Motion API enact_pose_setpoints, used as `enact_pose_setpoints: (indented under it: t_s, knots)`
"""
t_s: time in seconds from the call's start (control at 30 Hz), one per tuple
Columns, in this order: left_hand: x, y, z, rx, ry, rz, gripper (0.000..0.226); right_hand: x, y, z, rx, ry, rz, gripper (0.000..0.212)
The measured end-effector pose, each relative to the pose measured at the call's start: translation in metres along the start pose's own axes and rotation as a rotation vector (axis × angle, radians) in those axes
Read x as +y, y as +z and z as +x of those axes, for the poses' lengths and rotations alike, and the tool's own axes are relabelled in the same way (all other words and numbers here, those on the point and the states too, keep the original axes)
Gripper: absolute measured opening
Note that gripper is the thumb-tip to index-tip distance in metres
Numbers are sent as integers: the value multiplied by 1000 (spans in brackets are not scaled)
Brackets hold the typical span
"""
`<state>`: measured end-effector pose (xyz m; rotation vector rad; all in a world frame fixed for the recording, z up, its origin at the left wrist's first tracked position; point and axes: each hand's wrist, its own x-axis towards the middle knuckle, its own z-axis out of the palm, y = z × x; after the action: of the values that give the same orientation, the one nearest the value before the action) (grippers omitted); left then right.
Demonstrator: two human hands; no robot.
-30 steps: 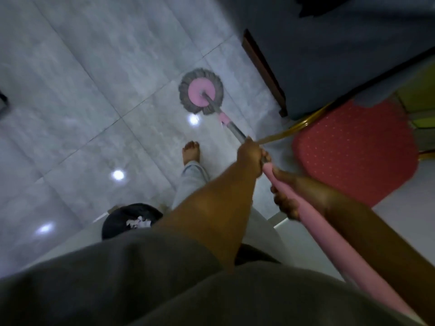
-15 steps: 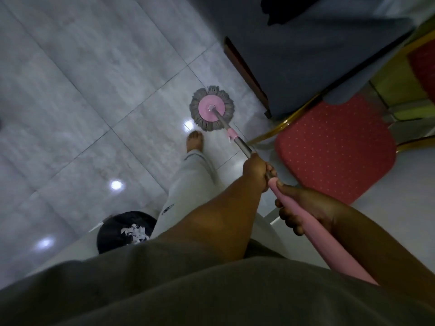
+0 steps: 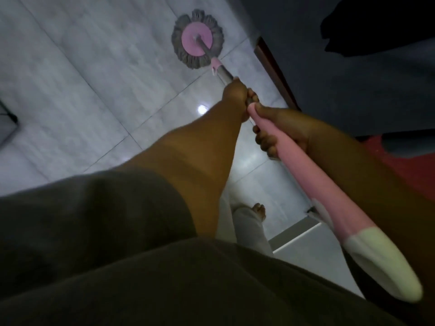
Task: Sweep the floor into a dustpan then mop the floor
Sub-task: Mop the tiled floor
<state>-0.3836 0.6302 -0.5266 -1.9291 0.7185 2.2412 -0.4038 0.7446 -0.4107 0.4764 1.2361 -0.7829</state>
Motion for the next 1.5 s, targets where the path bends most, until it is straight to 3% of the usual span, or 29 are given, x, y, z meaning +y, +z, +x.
enact_pose_setpoints:
  t_s: [0.1,0.23,0.67,0.83,1.07,1.27,1.5]
  knots:
    - [22,0,11,30,22,14,38,-14,8,11,-28,-74,47,42]
    - [-6,5,3,6,25,54,42,13,-5,1,-1,-74,92,43]
    - [-292,54,-122,-215,-188,265,37,267,-111,-137,140,47,268,52]
    - [-342,58,-156,-282,-296,308,42,313,-131,-166,159,74,341,49]
    - [-291,52,-133,-190,-228,190,45,251,-113,-142,161,154,175,51]
    - [-182,67,-76,-114,-172,92,49,140,-94,-102,96,114,132,48]
    - [-49,79,-23,-141,-67,-37,47,7,-72,-53,11,58,40,50]
